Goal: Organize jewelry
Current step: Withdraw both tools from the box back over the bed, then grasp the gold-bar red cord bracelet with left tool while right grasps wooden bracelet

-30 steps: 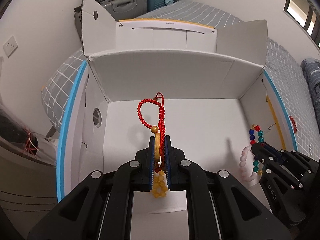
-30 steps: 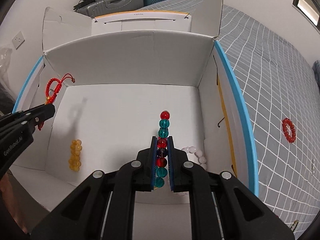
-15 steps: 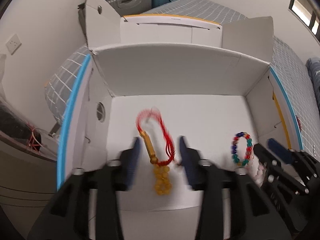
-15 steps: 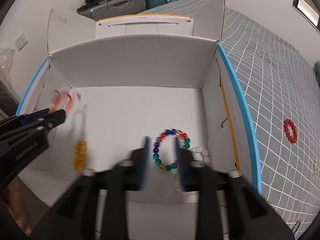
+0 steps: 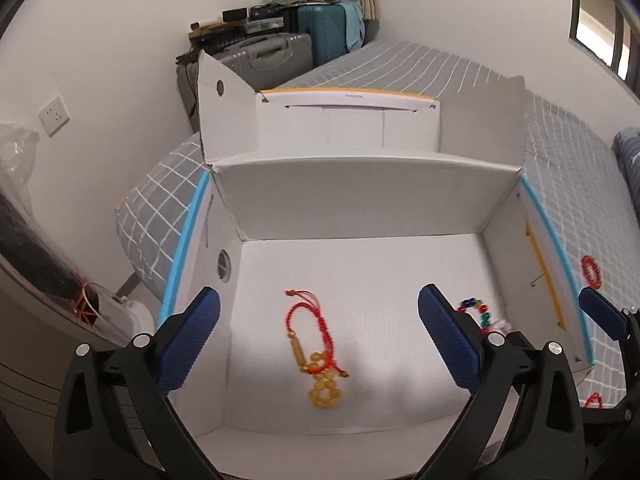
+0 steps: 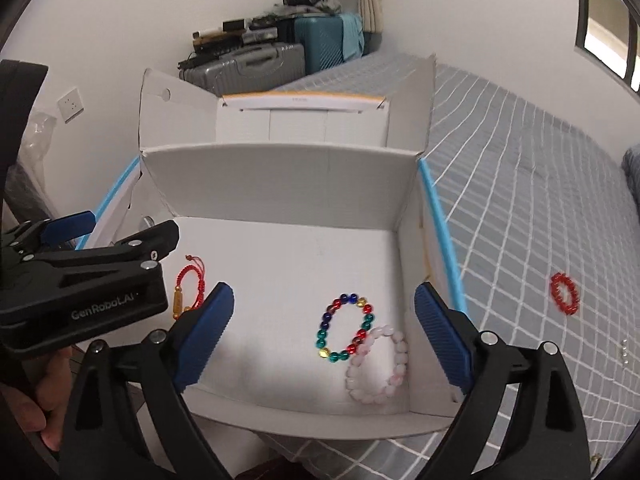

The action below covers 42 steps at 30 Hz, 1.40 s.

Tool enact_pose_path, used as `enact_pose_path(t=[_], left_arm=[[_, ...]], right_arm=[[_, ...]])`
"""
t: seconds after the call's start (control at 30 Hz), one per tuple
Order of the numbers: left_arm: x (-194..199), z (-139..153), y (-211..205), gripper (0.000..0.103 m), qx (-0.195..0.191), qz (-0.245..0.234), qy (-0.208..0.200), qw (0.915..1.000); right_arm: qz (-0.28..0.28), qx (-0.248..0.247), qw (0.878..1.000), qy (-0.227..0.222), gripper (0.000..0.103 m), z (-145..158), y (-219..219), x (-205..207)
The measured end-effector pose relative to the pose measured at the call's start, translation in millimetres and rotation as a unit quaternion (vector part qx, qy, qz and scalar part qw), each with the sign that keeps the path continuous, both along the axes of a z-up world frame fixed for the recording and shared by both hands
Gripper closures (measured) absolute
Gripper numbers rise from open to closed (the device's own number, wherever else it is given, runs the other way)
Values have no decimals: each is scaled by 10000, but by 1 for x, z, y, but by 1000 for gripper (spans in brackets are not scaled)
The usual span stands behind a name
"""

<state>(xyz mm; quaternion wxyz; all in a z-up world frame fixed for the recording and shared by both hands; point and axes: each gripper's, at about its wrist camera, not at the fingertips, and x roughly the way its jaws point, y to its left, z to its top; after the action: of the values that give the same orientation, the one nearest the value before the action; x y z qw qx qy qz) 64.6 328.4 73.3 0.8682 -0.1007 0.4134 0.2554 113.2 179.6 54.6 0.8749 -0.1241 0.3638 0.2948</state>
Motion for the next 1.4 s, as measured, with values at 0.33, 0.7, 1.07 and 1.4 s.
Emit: enact_pose_path(t=[0.33,0.7,1.07,1.4], left_arm=[[-2,27,-50,6,168,-243,-482,9984],[8,34,-155,6,237,-1172,-806,9896],[19,-6,-281,6,121,-2353,-716,9692],[39,-74,-344,6,-113,-2903,-281,9565]], right_arm=[[-329,202,9988,-308,9,19,-66,-10],[-1360,15,9877,-776,9,22,-196,-17],[-2483,0,9675,-473,9,-16,-343,-14],[-3151,-306,9485,129,9,-99,-423,-13]])
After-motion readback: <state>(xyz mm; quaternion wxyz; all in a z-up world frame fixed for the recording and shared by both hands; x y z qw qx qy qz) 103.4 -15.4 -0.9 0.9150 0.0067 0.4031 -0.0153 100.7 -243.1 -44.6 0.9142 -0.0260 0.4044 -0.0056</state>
